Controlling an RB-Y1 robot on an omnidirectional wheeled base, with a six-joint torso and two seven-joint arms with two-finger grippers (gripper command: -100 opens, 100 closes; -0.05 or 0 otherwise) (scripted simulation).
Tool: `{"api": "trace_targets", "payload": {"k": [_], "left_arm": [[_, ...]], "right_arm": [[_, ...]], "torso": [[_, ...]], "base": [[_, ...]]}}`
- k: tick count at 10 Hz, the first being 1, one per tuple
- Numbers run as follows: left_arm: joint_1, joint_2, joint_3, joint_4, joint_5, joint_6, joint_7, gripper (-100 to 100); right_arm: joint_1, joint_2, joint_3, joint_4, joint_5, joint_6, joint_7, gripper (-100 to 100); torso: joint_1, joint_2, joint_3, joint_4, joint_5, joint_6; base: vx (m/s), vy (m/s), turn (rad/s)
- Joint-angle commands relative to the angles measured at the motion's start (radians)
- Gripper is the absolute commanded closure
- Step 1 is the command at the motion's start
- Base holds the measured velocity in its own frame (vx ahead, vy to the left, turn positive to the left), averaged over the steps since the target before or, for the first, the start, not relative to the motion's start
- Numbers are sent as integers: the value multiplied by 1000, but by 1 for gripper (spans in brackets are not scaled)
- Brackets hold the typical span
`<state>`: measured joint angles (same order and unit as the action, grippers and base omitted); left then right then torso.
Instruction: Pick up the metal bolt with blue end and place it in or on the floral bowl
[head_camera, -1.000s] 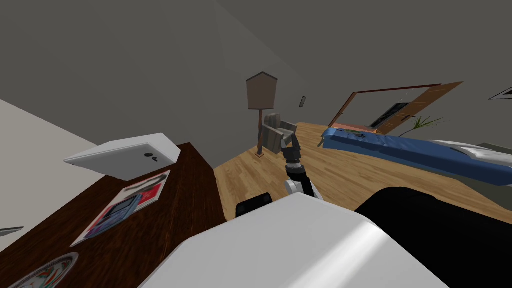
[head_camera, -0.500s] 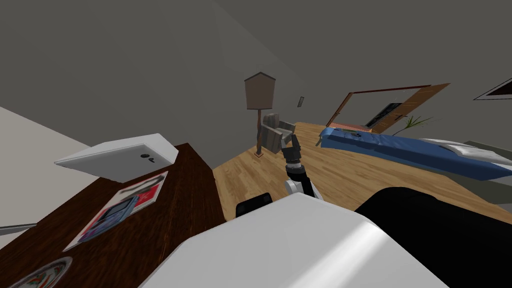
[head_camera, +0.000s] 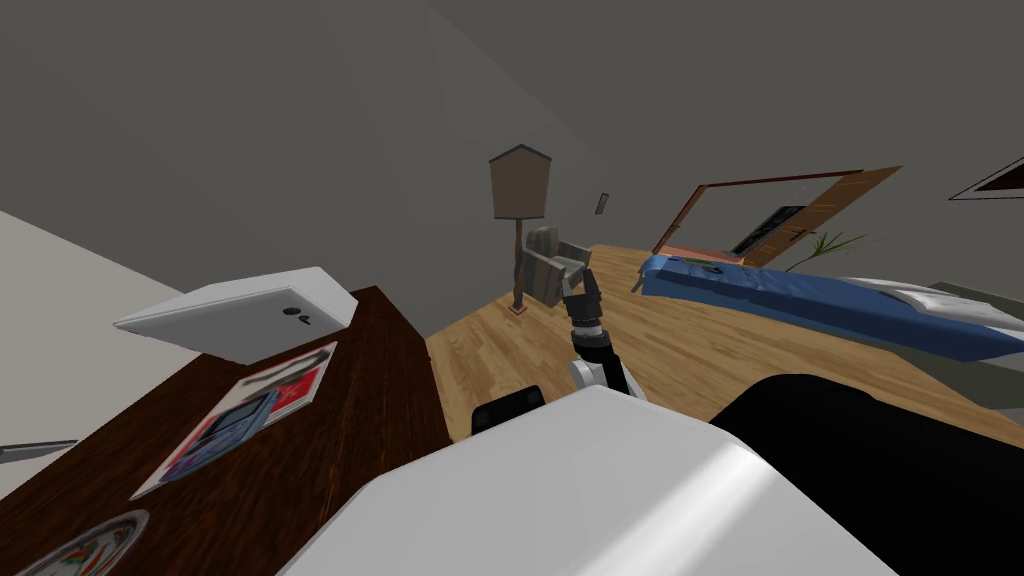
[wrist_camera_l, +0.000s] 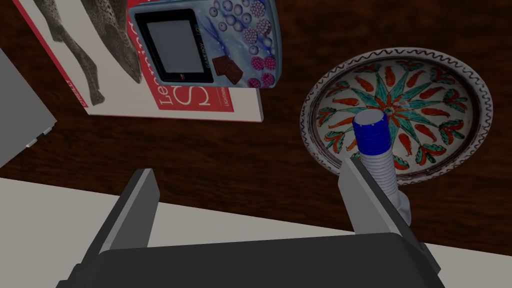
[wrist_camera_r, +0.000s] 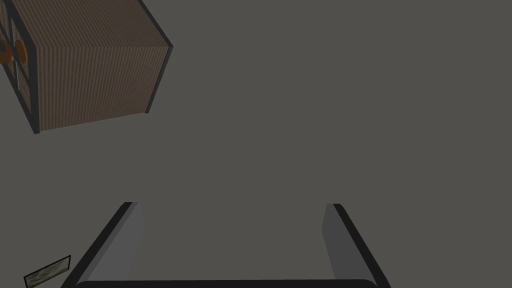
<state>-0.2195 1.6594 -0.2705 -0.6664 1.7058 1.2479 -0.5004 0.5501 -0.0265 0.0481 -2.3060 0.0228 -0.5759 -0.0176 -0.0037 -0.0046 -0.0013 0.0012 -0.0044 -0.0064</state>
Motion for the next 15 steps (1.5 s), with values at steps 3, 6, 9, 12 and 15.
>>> {"api": "trace_targets", "payload": {"k": [3, 6, 9, 12, 15], "left_arm": [[-2, -1, -1, 1, -2, 1, 0, -100], [-16, -15, 33, -54, -51, 37, 58, -100], [-30, -30, 66, -109, -100, 74, 117, -100], [-30, -30, 66, -109, -100, 74, 117, -100], [-30, -30, 66, -109, -100, 74, 117, -100]], "right_arm": [[0, 0, 0, 0, 0, 0, 0, 0], [0, 0, 0, 0, 0, 0, 0, 0], [0, 0, 0, 0, 0, 0, 0, 0], [0, 0, 0, 0, 0, 0, 0, 0], [0, 0, 0, 0, 0, 0, 0, 0]], "torso": [[0, 0, 0, 0, 0, 0], [0, 0, 0, 0, 0, 0], [0, 0, 0, 0, 0, 0], [0, 0, 0, 0, 0, 0], [0, 0, 0, 0, 0, 0]], "base": [[-2, -1, -7], [-7, -4, -22], [-2, -1, -7], [-1, -1, -4], [-2, -1, -7]]}}
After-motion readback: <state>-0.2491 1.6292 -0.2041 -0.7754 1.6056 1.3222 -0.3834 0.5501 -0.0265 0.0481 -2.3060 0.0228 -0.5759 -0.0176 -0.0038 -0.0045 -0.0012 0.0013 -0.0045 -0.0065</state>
